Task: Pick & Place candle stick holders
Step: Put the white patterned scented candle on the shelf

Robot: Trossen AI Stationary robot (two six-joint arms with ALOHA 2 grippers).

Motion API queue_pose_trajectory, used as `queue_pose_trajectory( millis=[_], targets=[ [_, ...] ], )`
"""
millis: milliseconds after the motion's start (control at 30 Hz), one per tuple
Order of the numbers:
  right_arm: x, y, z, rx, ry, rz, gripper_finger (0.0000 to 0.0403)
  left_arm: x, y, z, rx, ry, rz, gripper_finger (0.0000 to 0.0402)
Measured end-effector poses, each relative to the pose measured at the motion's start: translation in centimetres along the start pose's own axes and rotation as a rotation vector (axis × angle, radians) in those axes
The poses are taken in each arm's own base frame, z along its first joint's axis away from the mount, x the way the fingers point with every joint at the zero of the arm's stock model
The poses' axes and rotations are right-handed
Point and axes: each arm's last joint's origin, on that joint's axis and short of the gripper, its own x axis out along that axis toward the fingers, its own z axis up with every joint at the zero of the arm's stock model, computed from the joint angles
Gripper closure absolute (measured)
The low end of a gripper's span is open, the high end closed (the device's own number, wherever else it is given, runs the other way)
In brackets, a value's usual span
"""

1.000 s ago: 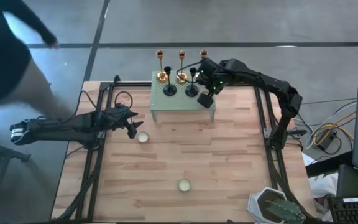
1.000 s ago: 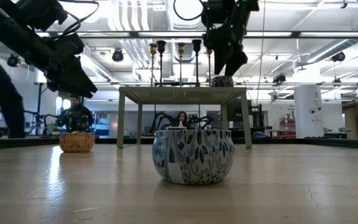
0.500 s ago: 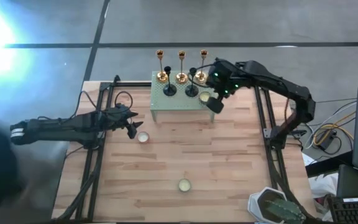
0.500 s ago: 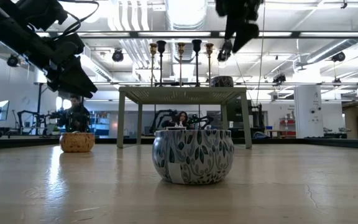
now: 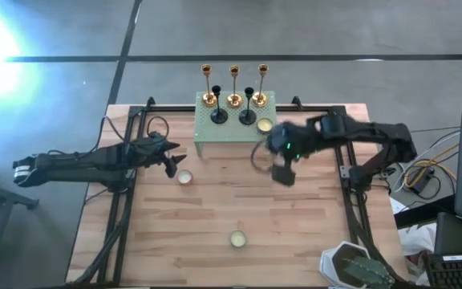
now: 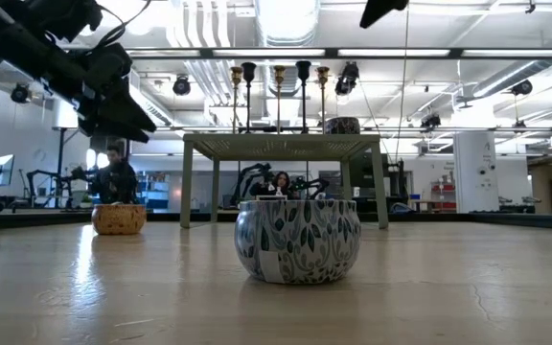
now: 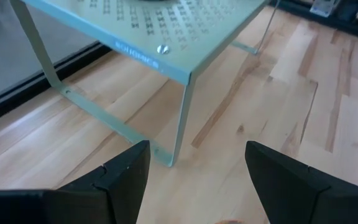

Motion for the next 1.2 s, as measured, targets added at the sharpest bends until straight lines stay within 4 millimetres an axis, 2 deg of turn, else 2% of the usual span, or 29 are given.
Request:
queue_pose_trajectory(
  millis=[233,433,533,633,833,1033,1200],
  targets=[
    [3.9,6.0,-0.3,-0.098,0.048,0.068,0.0069,0.0,-0.1,0.2,-0.014,-0.021,-0.020,0.0133],
    [8.8,10.2,-0.3,-0.201,0.086,0.091,0.0073,0.1,-0.1,-0.1,-0.022,-0.006,-0.023,0.0133],
    [11.5,11.2,-0.7,-0.241,0.152,0.076,0.0073,0.1,-0.1,-0.1,-0.024,-0.006,-0.023,0.0133],
    [14.2,12.0,-1.2,-0.237,0.254,0.148,0.0065,0.1,-0.1,-0.1,-0.020,-0.006,-0.024,0.0133],
    [18.7,12.6,-1.4,-0.109,0.411,0.235,0.0042,0.1,0.0,-0.3,-0.005,0.013,-0.024,0.0133],
    [20.7,14.2,-1.0,-0.123,0.423,0.256,0.0039,0.1,0.0,-0.3,0.016,0.008,-0.027,0.0133],
    [20.8,16.0,-0.7,-0.156,0.379,0.287,0.0039,0.1,-0.1,-0.2,0.020,0.003,-0.030,0.0133]
  ],
)
